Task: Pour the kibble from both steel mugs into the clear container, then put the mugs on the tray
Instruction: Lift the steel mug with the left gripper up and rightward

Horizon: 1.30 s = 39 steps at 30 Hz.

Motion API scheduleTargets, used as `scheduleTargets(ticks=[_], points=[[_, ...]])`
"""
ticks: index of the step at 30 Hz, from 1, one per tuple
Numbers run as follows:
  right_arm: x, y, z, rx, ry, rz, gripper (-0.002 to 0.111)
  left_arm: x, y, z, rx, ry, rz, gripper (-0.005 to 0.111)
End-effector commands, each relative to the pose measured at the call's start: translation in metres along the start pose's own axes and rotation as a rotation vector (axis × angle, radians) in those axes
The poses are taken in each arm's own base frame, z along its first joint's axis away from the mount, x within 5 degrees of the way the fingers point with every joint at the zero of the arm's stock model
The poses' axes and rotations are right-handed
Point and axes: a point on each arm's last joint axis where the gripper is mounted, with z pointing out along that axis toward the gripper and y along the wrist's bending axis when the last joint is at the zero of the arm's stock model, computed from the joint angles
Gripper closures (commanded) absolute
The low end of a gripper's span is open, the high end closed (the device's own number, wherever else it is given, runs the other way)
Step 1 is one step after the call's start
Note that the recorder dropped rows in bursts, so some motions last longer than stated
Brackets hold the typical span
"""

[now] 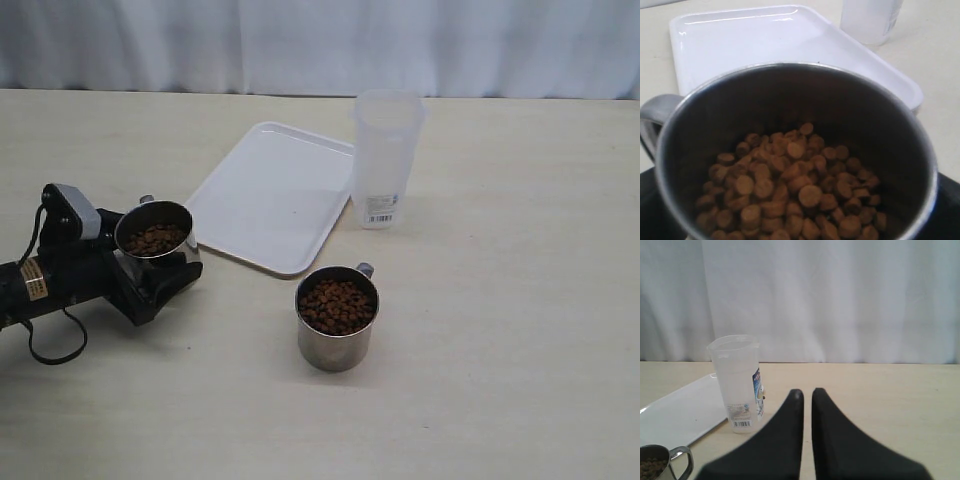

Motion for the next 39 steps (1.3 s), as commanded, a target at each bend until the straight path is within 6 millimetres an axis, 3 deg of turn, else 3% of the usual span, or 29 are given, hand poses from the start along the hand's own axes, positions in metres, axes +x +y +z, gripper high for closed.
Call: scheduleTargets(ticks=[1, 3, 5, 13, 19, 25, 29, 33, 39], points=[[0.001, 0.000, 0.000, 0.000, -0.002, -0.006, 0.103, -0.001, 0.000, 0.001, -0.005, -0.010, -0.007, 0.040], [0.001, 0.000, 0.000, 0.000, -0.002, -0.006, 0.103, -0.001, 0.000, 0.001, -0.005, -0.010, -0.007, 0.040], [0.001, 0.000, 0.000, 0.000, -0.002, -0.006, 0.103, -0.001, 0.000, 0.001, -0.005, -0.010, -0.007, 0.048], [0.001, 0.000, 0.000, 0.000, -0.002, -0.006, 0.103, -0.003, 0.001, 0.001, -0.008, -0.016, 0.000, 0.107], [0.001, 0.000, 0.000, 0.000, -0.002, -0.006, 0.103, -0.030, 0.008, -0.013, 0.009, -0.072, -0.053, 0.107], [0.001, 0.000, 0.000, 0.000, -0.002, -0.006, 0.103, -0.081, 0.011, -0.040, 0.021, -0.148, -0.089, 0.107], [0.001, 0.000, 0.000, 0.000, -0.002, -0.006, 0.103, -0.120, 0.016, -0.051, -0.094, -0.107, -0.052, 0.107], [0.001, 0.000, 0.000, 0.000, -0.002, -0.006, 0.103, -0.159, 0.020, -0.046, -0.154, -0.024, -0.018, 0.107], [0.001, 0.000, 0.000, 0.000, -0.002, -0.006, 0.103, -0.212, 0.010, -0.021, -0.110, 0.023, 0.052, 0.107]])
